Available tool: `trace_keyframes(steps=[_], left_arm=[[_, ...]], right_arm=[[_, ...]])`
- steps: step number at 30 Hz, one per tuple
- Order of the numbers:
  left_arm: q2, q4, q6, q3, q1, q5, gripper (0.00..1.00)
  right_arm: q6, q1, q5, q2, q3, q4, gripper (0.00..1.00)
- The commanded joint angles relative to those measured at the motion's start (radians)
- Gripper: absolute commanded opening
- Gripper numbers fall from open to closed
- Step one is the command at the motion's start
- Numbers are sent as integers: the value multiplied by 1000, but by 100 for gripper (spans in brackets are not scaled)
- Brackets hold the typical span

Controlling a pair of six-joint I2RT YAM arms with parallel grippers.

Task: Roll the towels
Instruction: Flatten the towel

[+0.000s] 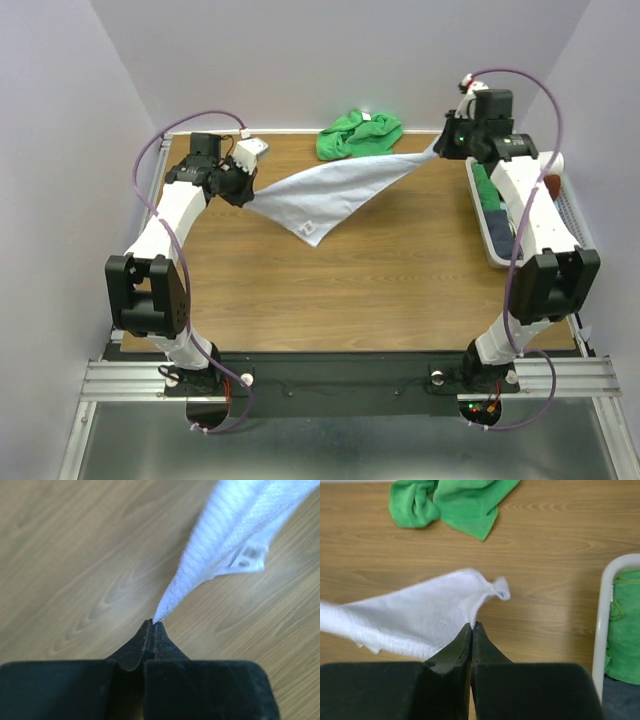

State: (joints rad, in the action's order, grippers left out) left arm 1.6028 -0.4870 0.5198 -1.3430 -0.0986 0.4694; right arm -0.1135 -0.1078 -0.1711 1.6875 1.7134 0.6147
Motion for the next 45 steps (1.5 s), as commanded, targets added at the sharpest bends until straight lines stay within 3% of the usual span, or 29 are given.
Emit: trace_keyframes(steps=[1, 7, 10, 14, 19, 24, 31, 32, 33, 36, 37, 39, 42, 45], left_arm=[[-73, -55, 19, -82, -1, -15, 0], [-116, -82, 140, -36, -1, -48, 0], [-121, -243, 245, -56, 3, 47, 0], [-216, -340, 330, -51, 10, 207, 0], [-239, -416, 350, -77, 10, 201, 0], [-132, -289, 269, -51, 10, 95, 0], [185, -58, 102, -160, 10, 54, 1], [210, -44, 89, -194, 10, 43, 3], [259, -36, 79, -215, 10, 34, 14], [292, -59, 72, -269, 10, 21, 33], [275, -62, 81, -265, 10, 26, 53], [231, -67, 112, -211, 10, 46, 62], [109, -82, 193, -90, -15, 99, 63], [-4, -73, 250, 65, -111, 98, 61]], right_arm=[[-60, 48, -84, -37, 14, -18, 1], [-75, 128, -145, -60, -55, -16, 1], [-57, 128, -223, -100, -102, -18, 1], [-52, 128, -301, -187, -156, -16, 1], [-38, 128, -282, -288, -242, -20, 1], [-25, 128, -283, -218, -274, -32, 1], [-69, 128, -297, -40, -293, -150, 1], [-72, 128, -291, -8, -293, -159, 1], [-77, 128, -288, 4, -290, -168, 0], [-84, 128, -284, 37, -275, -178, 1], [-86, 126, -295, 44, -273, -179, 1], [-95, 128, -300, 46, -276, -179, 1], [-103, 128, -304, 44, -296, -181, 1], [-103, 128, -295, 38, -322, -181, 1]])
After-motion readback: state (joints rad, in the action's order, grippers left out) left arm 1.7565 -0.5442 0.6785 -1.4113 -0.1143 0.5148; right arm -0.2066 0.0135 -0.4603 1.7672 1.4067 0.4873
